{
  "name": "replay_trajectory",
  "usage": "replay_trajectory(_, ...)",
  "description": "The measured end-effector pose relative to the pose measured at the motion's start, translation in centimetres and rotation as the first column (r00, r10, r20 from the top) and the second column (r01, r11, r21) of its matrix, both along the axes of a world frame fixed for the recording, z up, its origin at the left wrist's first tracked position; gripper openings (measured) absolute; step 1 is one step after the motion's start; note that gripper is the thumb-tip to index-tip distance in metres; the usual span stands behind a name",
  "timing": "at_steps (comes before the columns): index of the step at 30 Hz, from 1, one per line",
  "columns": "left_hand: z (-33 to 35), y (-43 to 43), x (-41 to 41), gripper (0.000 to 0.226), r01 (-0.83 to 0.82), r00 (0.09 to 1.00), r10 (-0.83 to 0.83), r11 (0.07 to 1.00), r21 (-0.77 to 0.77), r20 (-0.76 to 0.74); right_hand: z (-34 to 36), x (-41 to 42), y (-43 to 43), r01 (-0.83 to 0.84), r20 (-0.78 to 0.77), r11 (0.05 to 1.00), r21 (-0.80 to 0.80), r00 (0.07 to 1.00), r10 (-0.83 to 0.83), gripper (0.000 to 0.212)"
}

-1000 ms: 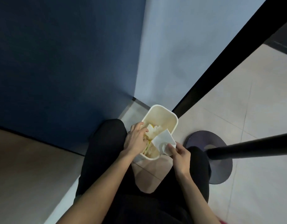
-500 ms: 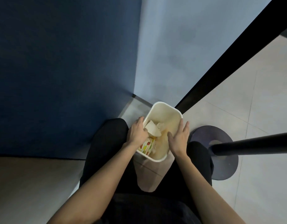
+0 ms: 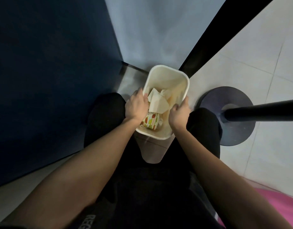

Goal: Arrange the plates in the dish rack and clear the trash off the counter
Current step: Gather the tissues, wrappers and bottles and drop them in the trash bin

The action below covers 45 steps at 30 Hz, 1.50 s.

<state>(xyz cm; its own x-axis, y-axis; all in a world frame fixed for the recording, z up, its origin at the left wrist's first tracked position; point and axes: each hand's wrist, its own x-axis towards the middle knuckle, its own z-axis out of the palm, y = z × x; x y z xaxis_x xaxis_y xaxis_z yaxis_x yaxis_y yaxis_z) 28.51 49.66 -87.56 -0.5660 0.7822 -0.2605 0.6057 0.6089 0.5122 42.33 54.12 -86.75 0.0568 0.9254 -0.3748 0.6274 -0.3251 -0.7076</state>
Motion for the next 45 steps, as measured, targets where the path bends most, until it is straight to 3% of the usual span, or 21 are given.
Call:
replay_trajectory(11,0.6,0.0,0.1,0.024,0.014,1.0,-0.014,1.0,-0.024,-0.024,-0.4,0.2,0.1,-0.03,-0.005,1.0,0.009,1.0,0.03,0.042)
replay_trajectory(19,2.3,-1.4,-0.7,0.035,-0.045,0.996,0.052,0.996,-0.083,0.079,0.3,-0.8,-1.1,-0.012,-0.158,1.0,-0.022,0.987,0.008,0.047)
replay_trajectory(24,4.4,-2.2,-3.1,0.04,0.049,0.973,-0.006,0.982,-0.183,0.229,1.1,-1.9,-1.6,-0.013,-0.276,0.995,-0.103,0.961,-0.016,0.043)
replay_trajectory(26,5.9,-2.2,-4.0,0.048,0.093,0.973,-0.053,0.981,-0.171,0.225,1.9,-1.1,-1.1,-0.071,-0.275,0.984,-0.16,0.961,0.025,0.049)
replay_trajectory(28,7.1,-2.9,-5.2,0.052,0.119,0.983,-0.103,0.987,-0.107,0.149,2.5,0.5,-1.3,-0.189,-0.243,0.975,-0.113,0.957,0.158,0.056)
replay_trajectory(31,8.1,-5.0,-6.5,0.039,0.116,0.988,-0.123,0.99,0.079,0.09,2.9,2.7,-2.1,-0.342,-0.162,0.94,-0.018,0.928,0.334,0.059)
replay_trajectory(34,8.7,-5.7,-5.4,0.026,0.099,0.991,-0.119,0.963,0.249,0.064,3.9,2.6,-2.5,-0.337,-0.162,0.938,0.083,0.924,0.347,0.057)
replay_trajectory(36,8.8,-5.7,-4.6,0.021,0.108,0.988,-0.138,0.942,0.317,0.074,4.7,2.3,-2.0,-0.299,-0.079,0.93,0.215,0.944,0.322,0.052)
replay_trajectory(39,9.2,-5.9,-3.9,0.023,0.099,0.972,-0.157,0.947,0.306,0.172,6.0,2.6,-0.9,-0.239,-0.047,0.91,0.338,0.962,0.27,0.026)
replay_trajectory(45,11.4,-6.9,-1.0,0.019,0.11,0.952,-0.186,0.949,0.295,0.243,7.9,1.8,-3.7,-0.452,-0.055,0.817,0.357,0.863,0.502,0.015)
